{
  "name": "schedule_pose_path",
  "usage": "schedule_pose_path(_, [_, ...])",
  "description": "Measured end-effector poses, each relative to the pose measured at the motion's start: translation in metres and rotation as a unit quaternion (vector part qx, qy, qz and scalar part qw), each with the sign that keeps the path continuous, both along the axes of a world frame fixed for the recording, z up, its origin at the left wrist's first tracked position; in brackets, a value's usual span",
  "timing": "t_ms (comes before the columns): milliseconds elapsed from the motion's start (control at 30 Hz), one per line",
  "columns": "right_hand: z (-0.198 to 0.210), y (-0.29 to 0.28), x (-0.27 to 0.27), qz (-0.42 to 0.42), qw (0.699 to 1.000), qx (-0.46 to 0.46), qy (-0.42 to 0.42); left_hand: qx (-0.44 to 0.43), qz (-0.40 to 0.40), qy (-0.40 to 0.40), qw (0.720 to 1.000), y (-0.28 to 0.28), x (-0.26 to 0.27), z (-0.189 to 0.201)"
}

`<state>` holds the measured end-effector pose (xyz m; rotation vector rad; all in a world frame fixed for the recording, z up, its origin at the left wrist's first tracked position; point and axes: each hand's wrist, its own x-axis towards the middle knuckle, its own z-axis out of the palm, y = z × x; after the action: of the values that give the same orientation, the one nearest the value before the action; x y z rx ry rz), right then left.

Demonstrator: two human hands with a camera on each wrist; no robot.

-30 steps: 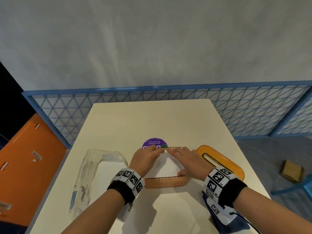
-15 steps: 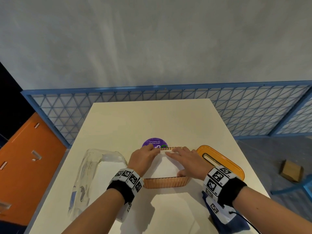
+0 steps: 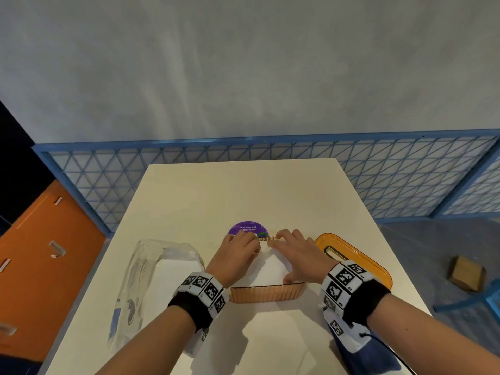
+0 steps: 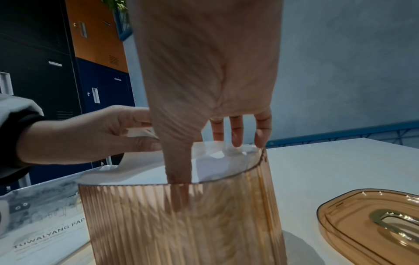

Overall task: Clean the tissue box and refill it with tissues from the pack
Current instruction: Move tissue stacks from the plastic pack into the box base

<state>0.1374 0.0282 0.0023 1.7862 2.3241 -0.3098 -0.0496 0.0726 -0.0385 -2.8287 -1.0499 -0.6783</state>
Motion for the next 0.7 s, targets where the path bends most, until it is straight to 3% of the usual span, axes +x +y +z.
schedule_pose_path(100, [0.002, -0.001, 0.000, -0.005, 1.000, 0.012, 0.000, -0.065, -0.027, 0.017, 0.997, -0.006, -0.008, 0.004])
schedule_pose_path(233, [0.003, -0.004, 0.000, -0.008, 1.000, 0.027, -0.011, -0.125, -0.002, 0.049, 0.991, -0.010, -0.014, 0.006])
schedule_pose_path(567, [0.005, -0.009, -0.002, 0.003, 0.997, 0.058, -0.050, -0.016, -0.005, 0.107, 0.994, -0.017, 0.003, 0.015])
schedule_pose_path(700, [0.007, -0.011, 0.000, 0.009, 0.996, 0.066, -0.060, -0.042, -0.020, 0.142, 0.989, -0.017, -0.003, 0.007])
